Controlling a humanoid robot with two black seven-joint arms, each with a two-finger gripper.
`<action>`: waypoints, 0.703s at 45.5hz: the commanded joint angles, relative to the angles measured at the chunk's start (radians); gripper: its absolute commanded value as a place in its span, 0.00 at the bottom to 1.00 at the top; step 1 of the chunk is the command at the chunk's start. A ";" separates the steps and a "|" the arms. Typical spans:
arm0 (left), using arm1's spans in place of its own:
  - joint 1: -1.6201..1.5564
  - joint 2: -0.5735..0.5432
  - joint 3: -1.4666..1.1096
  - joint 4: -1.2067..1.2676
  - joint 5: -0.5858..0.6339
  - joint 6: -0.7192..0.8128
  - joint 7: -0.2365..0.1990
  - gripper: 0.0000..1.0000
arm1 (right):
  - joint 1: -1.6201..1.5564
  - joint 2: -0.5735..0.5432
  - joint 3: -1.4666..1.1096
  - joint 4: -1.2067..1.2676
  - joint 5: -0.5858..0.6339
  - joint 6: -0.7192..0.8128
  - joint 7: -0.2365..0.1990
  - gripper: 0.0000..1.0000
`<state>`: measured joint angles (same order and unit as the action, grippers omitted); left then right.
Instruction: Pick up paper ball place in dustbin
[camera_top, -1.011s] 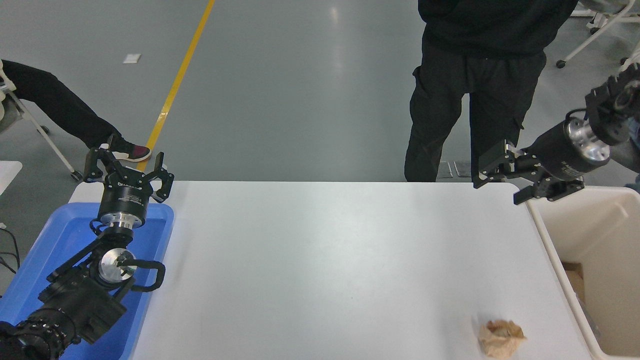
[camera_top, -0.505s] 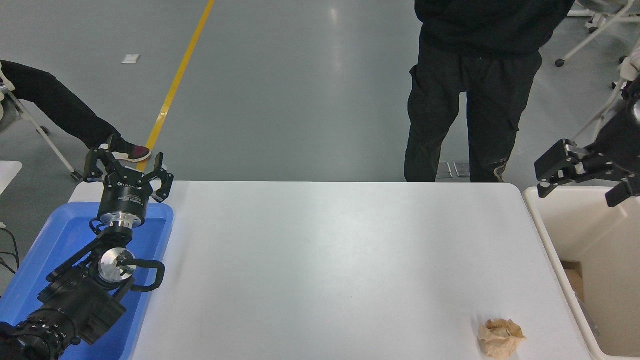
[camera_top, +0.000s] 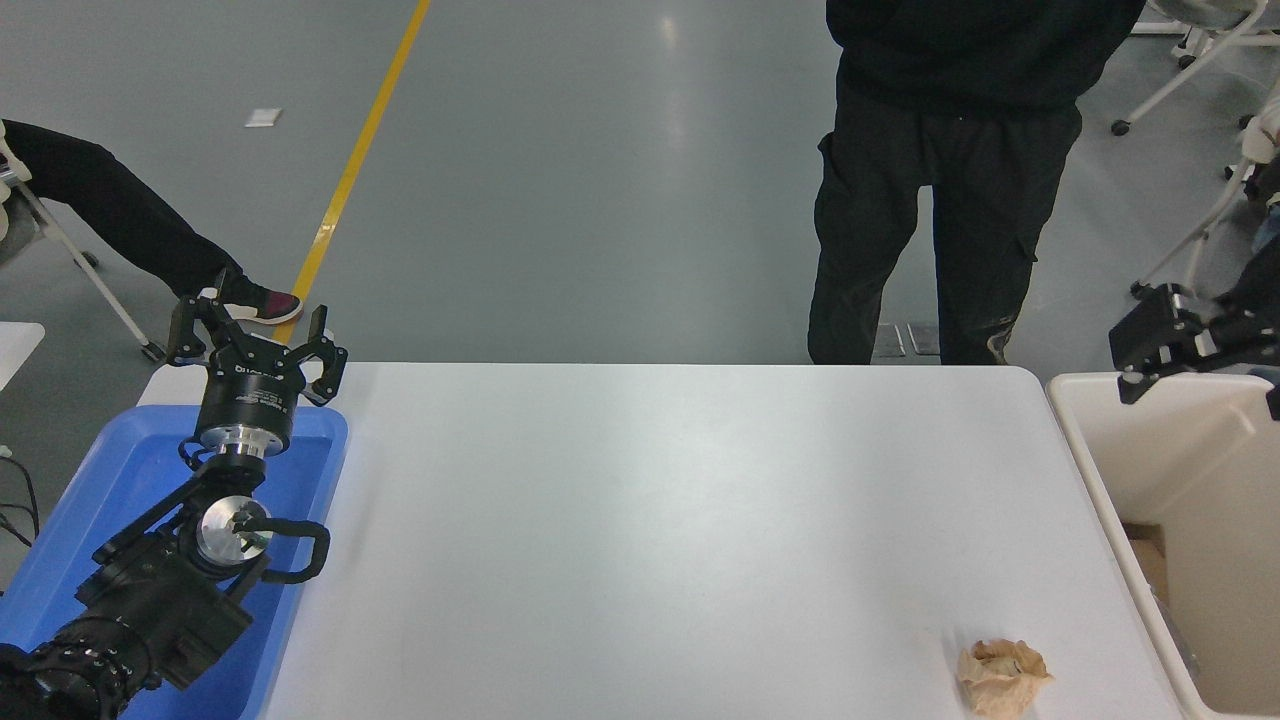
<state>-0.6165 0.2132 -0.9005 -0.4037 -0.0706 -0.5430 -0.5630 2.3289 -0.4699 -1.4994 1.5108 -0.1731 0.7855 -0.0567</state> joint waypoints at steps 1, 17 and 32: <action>0.000 0.000 0.000 0.000 0.000 0.000 0.000 0.99 | -0.209 -0.067 0.097 -0.012 -0.020 0.000 -0.005 1.00; 0.000 0.000 0.000 -0.001 0.000 0.000 0.000 0.99 | -0.552 -0.069 0.237 -0.047 -0.055 -0.331 -0.009 1.00; -0.002 0.000 -0.002 0.000 0.002 0.000 0.000 0.99 | -0.763 -0.032 0.327 -0.055 -0.048 -0.512 -0.008 1.00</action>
<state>-0.6181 0.2132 -0.9008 -0.4047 -0.0707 -0.5430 -0.5630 1.7230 -0.5314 -1.2291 1.4624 -0.2204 0.3886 -0.0655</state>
